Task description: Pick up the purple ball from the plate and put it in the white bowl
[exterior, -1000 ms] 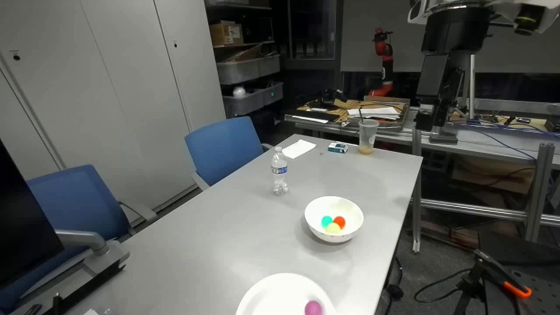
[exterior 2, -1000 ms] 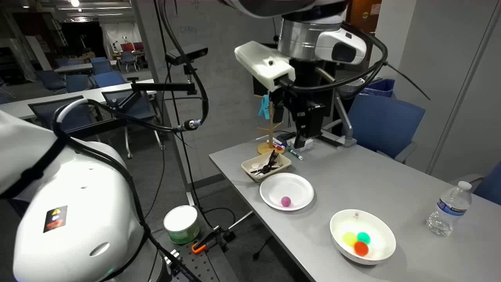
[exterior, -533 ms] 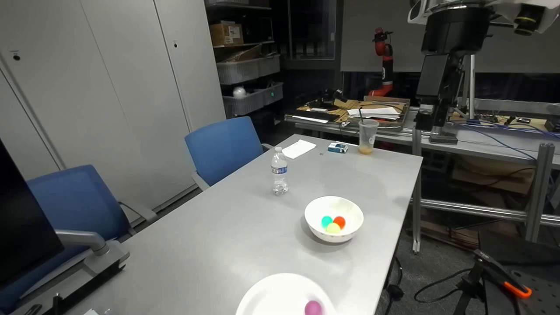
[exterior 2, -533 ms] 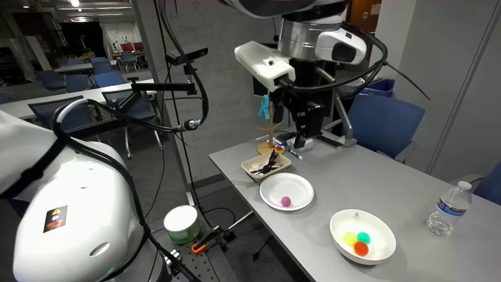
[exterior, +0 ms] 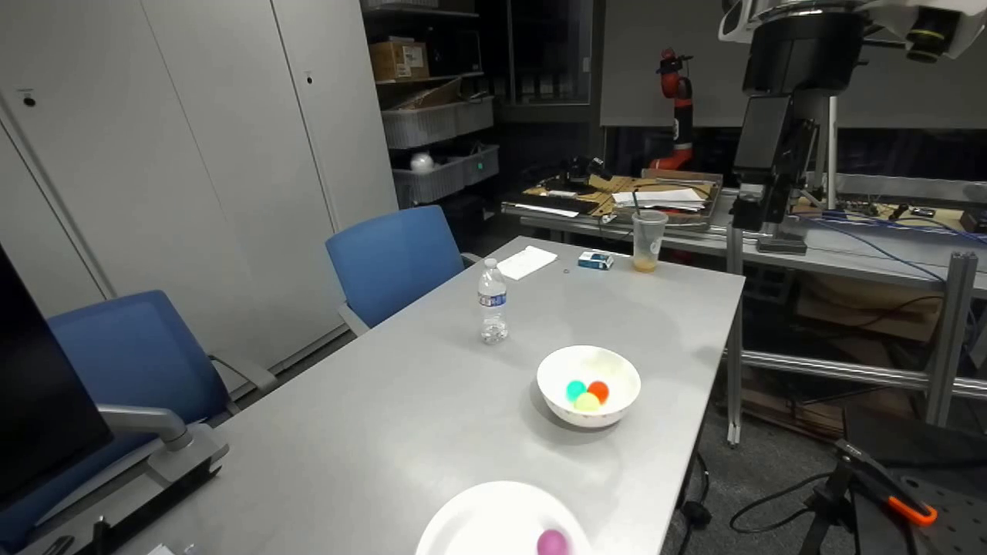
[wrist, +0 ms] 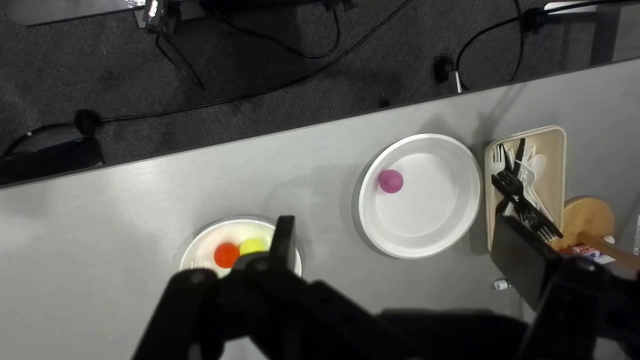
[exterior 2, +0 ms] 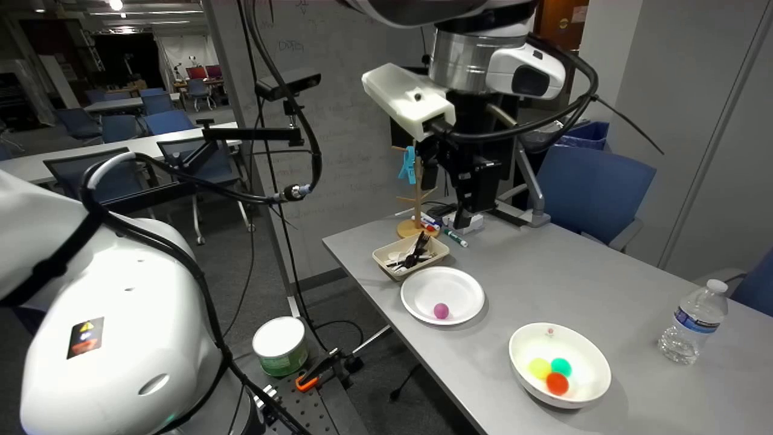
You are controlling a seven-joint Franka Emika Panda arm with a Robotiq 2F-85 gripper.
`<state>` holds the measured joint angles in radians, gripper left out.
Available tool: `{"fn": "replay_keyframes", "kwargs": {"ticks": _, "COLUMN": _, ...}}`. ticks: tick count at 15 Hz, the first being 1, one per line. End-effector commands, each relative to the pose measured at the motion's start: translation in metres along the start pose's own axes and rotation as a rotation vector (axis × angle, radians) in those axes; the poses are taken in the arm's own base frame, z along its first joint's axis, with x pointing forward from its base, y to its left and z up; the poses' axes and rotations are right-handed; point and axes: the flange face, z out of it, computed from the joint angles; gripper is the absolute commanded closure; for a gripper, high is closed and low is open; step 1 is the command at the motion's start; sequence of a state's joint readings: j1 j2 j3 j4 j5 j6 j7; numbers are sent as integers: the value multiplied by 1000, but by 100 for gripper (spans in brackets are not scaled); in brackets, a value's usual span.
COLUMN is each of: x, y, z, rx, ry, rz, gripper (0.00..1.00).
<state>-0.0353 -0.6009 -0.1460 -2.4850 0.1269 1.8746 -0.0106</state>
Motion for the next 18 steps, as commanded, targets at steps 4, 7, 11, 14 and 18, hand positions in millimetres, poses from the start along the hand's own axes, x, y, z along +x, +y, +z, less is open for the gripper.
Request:
{"fn": "replay_keyframes", "kwargs": {"ticks": 4, "x": 0, "y": 0, "z": -1, "rx": 0, "ry": -1, "rz": 0, "gripper": 0}}
{"fn": "replay_keyframes", "kwargs": {"ticks": 7, "x": 0, "y": 0, "z": -1, "rx": 0, "ry": -1, "rz": 0, "gripper": 0}}
{"fn": "replay_keyframes", "kwargs": {"ticks": 11, "x": 0, "y": 0, "z": -1, "rx": 0, "ry": -1, "rz": 0, "gripper": 0}}
{"fn": "replay_keyframes", "kwargs": {"ticks": 14, "x": 0, "y": 0, "z": -1, "rx": 0, "ry": -1, "rz": 0, "gripper": 0}}
{"fn": "replay_keyframes", "kwargs": {"ticks": 18, "x": 47, "y": -58, "z": 25, "rx": -55, "ry": -20, "rz": -30, "gripper": 0}}
